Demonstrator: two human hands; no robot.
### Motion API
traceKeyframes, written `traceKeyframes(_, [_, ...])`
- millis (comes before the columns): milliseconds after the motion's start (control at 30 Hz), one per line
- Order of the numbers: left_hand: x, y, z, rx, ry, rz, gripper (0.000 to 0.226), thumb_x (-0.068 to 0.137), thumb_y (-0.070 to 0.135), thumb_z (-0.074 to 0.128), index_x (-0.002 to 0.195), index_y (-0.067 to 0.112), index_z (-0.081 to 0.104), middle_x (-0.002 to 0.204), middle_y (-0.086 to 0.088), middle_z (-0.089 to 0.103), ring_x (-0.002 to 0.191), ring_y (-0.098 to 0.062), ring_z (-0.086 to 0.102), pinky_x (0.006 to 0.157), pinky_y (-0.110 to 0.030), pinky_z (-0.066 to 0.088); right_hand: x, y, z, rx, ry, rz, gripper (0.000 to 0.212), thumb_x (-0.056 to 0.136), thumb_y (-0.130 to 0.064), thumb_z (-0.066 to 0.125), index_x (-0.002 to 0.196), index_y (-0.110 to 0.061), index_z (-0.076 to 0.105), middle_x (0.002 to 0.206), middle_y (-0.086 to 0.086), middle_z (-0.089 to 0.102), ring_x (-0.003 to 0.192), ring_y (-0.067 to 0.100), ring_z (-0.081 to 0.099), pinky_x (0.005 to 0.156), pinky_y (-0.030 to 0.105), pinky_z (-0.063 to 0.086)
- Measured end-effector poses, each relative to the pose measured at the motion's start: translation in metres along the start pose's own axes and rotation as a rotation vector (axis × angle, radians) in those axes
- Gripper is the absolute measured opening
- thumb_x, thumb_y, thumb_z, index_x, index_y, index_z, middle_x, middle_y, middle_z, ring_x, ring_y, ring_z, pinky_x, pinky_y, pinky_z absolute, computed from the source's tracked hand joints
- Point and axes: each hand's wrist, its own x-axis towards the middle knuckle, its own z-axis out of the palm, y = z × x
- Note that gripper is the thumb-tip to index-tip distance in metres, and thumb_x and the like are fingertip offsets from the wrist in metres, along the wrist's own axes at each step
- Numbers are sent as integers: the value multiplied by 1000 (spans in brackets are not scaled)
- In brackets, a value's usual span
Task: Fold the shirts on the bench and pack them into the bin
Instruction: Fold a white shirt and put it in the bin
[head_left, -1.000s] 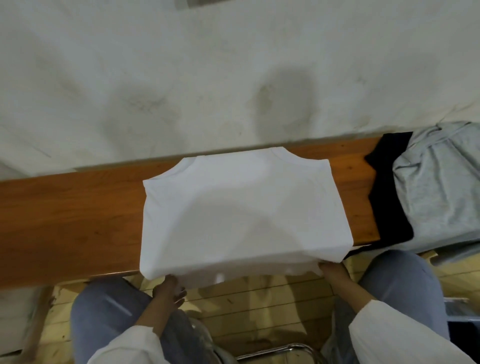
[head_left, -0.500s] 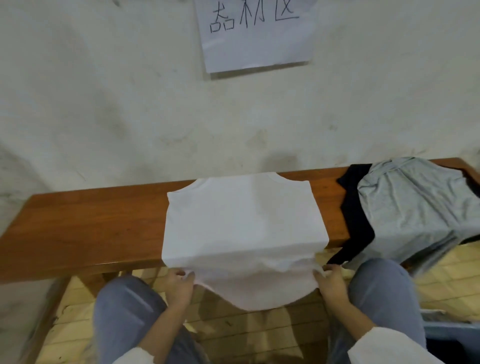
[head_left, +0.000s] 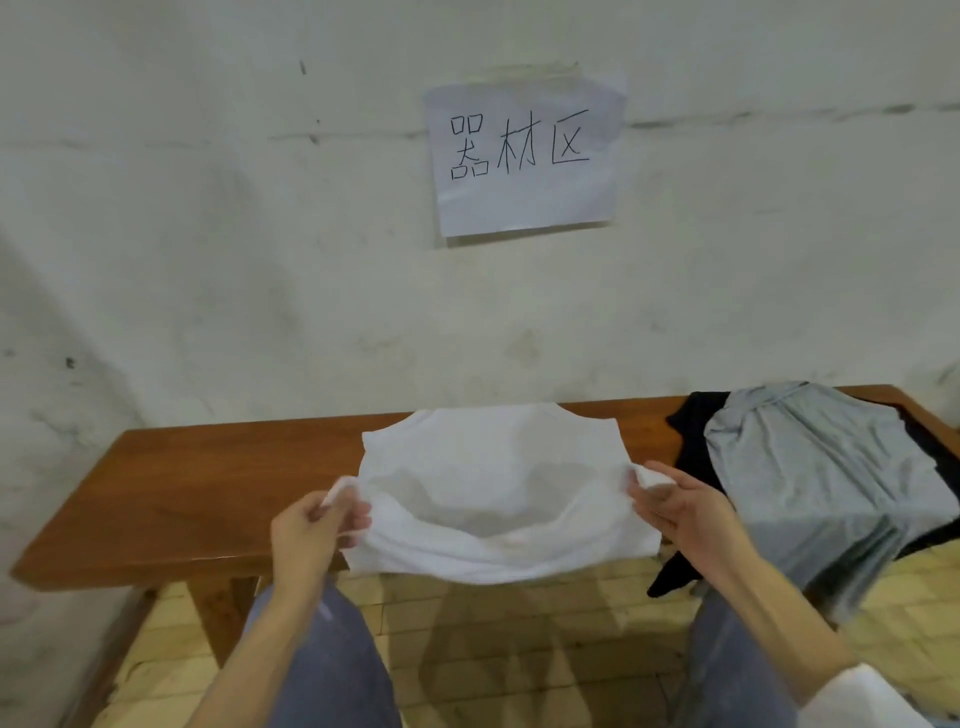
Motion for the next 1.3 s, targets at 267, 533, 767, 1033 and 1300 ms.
traceKeyframes(267, [36, -18, 12, 112, 209, 120, 34, 95, 38, 50, 84, 8, 61, 90, -9, 61, 83, -29, 57, 70, -34, 44, 37, 22, -5, -1017, 357, -451, 25, 94, -27, 58, 74, -12, 62, 62, 6, 61, 56, 19, 57, 55, 38, 46])
traceKeyframes(533, [42, -12, 26, 40, 248, 197, 18, 99, 24, 46, 107, 12, 57, 98, -5, 61, 92, -22, 56, 78, -33, 42, 64, 30, 4, -859, 503, -556, 21, 94, -32, 54, 98, -14, 65, 90, 0, 57, 77, 6, 52, 66, 21, 38])
traceKeyframes(767, [83, 11, 42, 11, 320, 244, 11, 99, 25, 47, 100, 18, 56, 89, 2, 59, 81, -15, 53, 74, -32, 40, 104, 5, 25, -683, 542, -614, 16, 95, -33, 53, 90, -20, 62, 85, 0, 57, 76, 14, 53, 70, 30, 40])
traceKeyframes(1033, [166, -30, 81, 491, 241, 54, 25, 91, 11, 56, 114, 4, 57, 112, -20, 57, 106, -40, 53, 90, -48, 42, 184, 18, 35, -1115, 511, -398, 30, 93, -20, 58, 119, -7, 60, 122, 16, 58, 107, 32, 55, 88, 39, 46])
traceKeyframes(1300, [104, -80, 115, 1083, -172, 443, 69, 94, 58, 11, 145, 19, 37, 152, -9, 32, 140, -32, 29, 115, -45, 0, 140, 92, 39, -1768, 41, -340, 78, 83, -65, -16, 146, -20, -21, 150, -4, -30, 142, 18, -23, 113, 35, -17])
